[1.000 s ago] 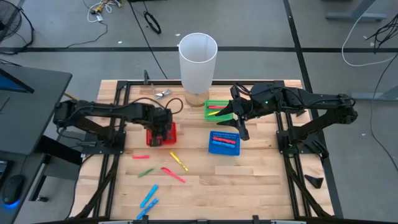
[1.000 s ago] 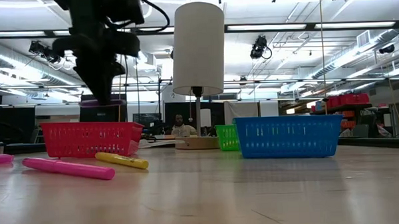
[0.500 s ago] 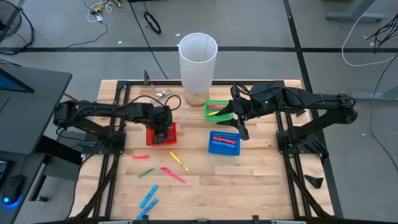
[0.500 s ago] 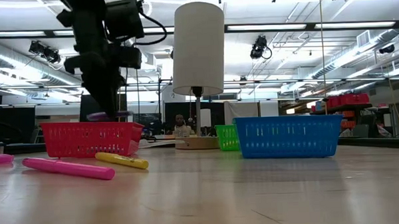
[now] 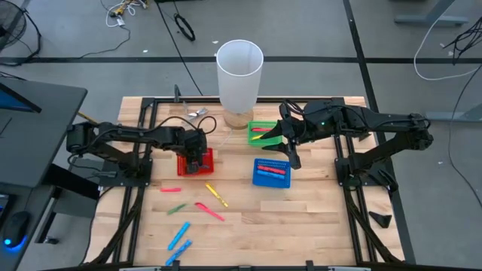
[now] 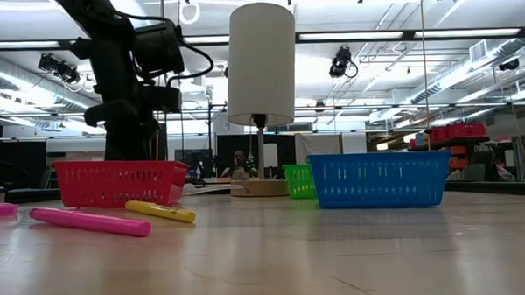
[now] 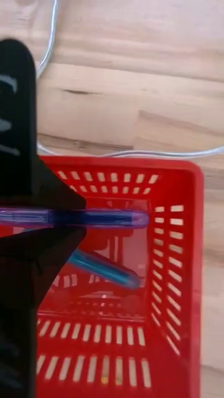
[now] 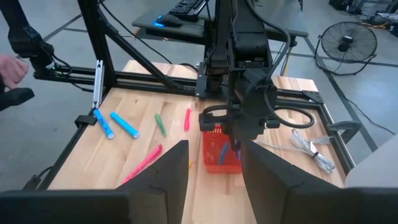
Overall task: Pick & Place Markers
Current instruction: Put the small purple pen into the red bin, then put the large pink pen into the green bin
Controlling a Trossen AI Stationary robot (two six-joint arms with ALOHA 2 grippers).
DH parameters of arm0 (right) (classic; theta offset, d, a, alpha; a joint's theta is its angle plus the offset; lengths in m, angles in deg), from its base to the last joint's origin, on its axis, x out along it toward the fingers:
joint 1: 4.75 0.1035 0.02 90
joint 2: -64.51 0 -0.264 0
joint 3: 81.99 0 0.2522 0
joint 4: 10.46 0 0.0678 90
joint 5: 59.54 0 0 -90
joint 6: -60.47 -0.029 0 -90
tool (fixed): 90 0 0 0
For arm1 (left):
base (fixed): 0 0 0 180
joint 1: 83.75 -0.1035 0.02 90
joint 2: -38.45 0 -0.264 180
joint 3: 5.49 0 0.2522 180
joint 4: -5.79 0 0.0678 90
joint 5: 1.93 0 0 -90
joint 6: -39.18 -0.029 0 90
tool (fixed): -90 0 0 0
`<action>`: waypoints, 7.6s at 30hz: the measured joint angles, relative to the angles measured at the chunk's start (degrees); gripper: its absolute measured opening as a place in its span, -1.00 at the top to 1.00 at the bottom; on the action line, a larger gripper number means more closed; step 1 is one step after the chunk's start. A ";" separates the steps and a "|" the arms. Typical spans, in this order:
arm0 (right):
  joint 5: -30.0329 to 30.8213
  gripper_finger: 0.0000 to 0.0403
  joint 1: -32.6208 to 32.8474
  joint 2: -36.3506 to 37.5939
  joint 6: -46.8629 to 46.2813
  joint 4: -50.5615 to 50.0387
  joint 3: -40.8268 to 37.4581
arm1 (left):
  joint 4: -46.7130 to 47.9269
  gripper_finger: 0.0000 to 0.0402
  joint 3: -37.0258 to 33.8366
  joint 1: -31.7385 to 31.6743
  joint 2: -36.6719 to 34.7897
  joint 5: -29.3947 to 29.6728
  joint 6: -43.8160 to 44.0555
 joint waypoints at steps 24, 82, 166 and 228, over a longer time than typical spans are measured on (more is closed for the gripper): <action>0.01 0.27 -0.04 0.00 -0.04 0.00 0.00 | 1.95 0.09 1.13 -0.02 -0.24 -2.60 1.31; -0.03 0.27 -0.02 0.00 -0.04 -0.50 0.00 | 9.75 0.11 26.76 33.99 20.55 -8.08 6.64; 1.47 0.17 -0.59 0.00 -33.24 -6.32 0.00 | 42.46 0.87 49.23 28.21 11.45 11.89 -0.97; -23.30 0.91 -3.58 -10.23 -68.96 12.76 -0.20 | 9.64 0.83 58.25 31.56 13.62 42.99 -63.24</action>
